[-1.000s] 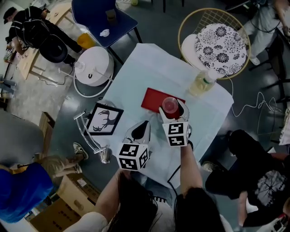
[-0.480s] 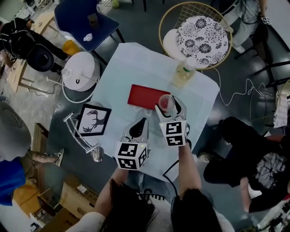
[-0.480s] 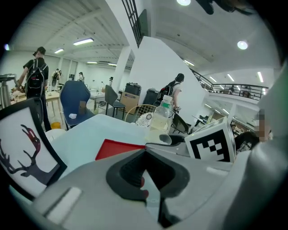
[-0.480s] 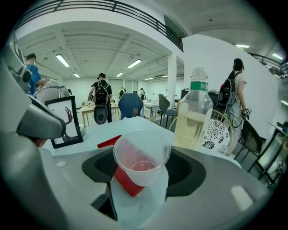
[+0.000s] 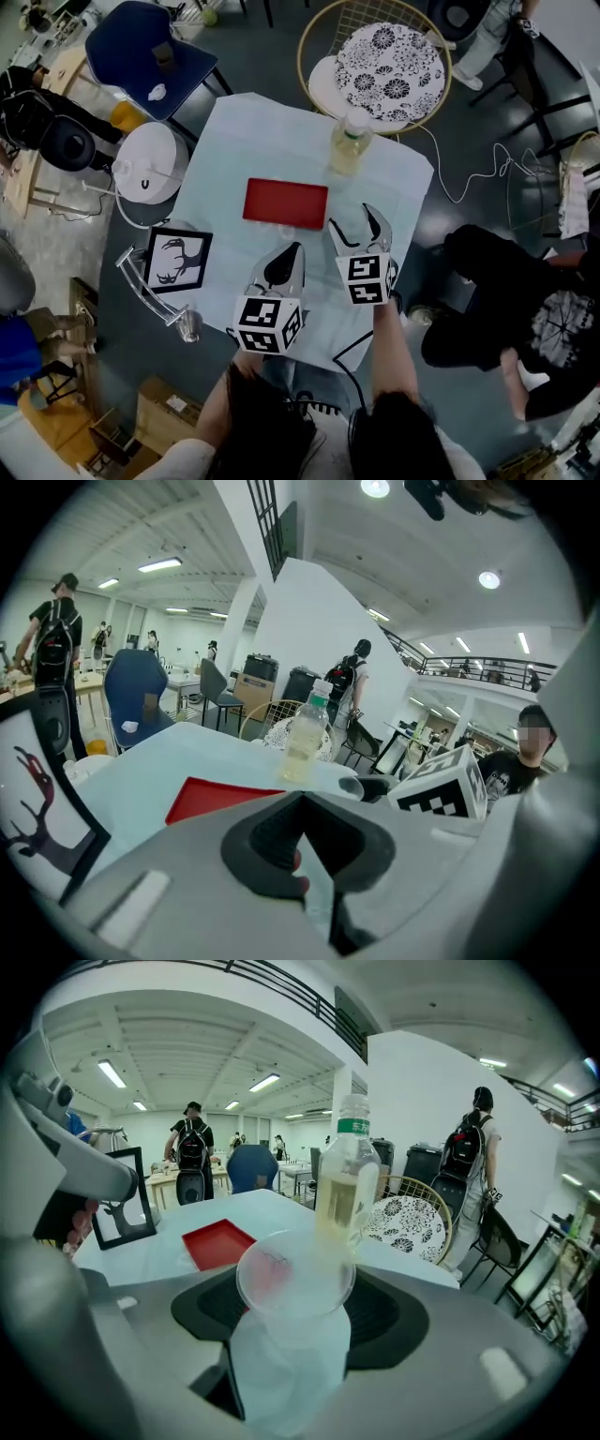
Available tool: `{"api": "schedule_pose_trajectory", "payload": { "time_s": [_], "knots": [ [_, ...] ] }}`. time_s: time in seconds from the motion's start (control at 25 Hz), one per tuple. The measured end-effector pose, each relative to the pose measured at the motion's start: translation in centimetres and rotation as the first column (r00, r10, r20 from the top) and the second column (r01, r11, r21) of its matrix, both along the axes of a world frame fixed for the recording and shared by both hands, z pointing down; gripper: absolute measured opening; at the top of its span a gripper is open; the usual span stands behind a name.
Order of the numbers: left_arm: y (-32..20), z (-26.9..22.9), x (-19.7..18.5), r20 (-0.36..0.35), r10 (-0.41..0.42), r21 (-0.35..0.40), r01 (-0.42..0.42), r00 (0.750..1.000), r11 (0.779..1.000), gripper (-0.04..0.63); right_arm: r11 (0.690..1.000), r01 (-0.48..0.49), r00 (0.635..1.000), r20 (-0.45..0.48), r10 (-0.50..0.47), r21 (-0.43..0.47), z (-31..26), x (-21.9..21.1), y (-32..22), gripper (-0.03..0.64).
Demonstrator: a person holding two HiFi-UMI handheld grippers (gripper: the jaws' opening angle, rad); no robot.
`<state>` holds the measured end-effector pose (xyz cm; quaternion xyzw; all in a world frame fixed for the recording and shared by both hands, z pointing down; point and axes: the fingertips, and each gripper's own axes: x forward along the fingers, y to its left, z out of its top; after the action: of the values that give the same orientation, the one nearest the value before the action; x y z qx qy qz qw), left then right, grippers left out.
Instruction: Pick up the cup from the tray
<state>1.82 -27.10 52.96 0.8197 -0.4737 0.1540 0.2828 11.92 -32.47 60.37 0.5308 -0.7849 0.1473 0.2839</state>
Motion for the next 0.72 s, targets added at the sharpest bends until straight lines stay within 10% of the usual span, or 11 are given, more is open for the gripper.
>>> {"api": "schedule_pose_trajectory", "payload": {
  "time_s": [0.72],
  "knots": [
    [-1.2, 1.9, 2.8, 0.012, 0.056, -0.01, -0.056, 0.998, 0.998, 0.002, 0.999, -0.045, 0.998, 0.043, 0.046, -0.03, 3.5, 3.2, 0.1, 0.327]
  ]
}}
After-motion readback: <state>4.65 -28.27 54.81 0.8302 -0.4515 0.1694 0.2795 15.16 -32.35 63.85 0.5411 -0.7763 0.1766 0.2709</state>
